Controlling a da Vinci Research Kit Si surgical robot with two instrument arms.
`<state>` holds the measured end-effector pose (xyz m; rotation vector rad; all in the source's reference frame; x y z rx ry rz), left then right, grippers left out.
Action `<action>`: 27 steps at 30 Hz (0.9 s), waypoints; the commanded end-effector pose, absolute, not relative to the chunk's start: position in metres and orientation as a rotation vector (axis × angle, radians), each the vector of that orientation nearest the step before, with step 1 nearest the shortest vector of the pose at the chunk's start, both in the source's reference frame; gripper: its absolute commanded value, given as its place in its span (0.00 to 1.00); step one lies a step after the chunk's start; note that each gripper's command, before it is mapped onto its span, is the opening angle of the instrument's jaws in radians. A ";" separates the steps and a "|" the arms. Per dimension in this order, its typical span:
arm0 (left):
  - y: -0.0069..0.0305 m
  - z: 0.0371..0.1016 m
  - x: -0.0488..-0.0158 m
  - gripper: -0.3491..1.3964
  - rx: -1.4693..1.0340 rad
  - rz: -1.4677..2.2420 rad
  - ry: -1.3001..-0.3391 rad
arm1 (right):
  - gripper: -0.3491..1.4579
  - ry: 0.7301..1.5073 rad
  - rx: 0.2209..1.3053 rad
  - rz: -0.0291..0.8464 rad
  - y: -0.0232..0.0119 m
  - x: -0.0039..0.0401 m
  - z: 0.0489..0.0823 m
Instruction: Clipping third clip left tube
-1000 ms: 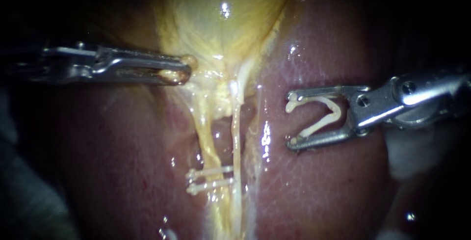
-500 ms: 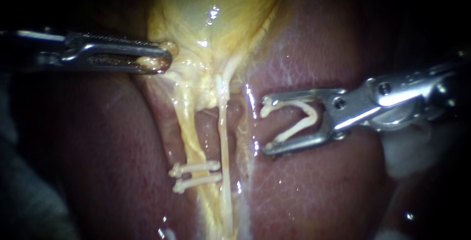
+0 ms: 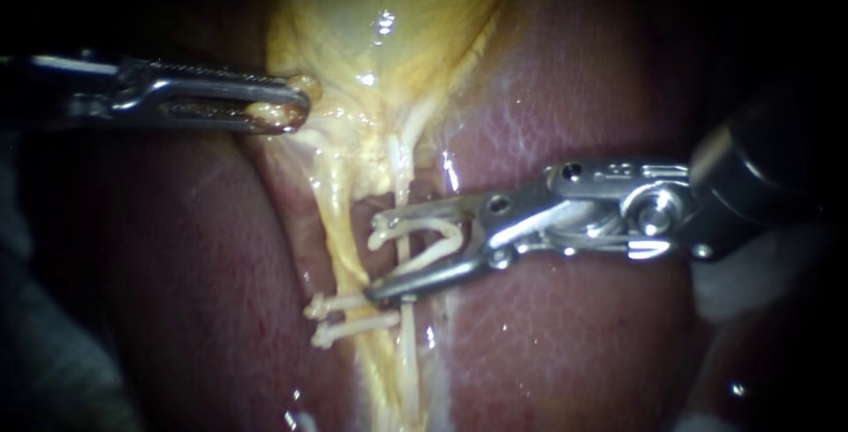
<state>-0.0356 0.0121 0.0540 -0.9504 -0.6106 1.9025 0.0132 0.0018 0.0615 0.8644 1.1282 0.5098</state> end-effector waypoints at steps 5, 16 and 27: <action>0.0121 0.0540 -0.0356 0.00 -0.950 1.903 -0.610 | 0.46 1.120 0.914 0.564 0.0012 0.0131 0.0640; 0.0121 0.0540 -0.0356 0.00 -0.950 1.903 -0.610 | 0.46 1.151 0.981 0.591 0.0006 0.0141 0.0669; 0.0121 0.0540 -0.0356 0.00 -0.950 1.903 -0.610 | 0.46 1.191 1.045 0.569 0.0000 0.0179 0.0670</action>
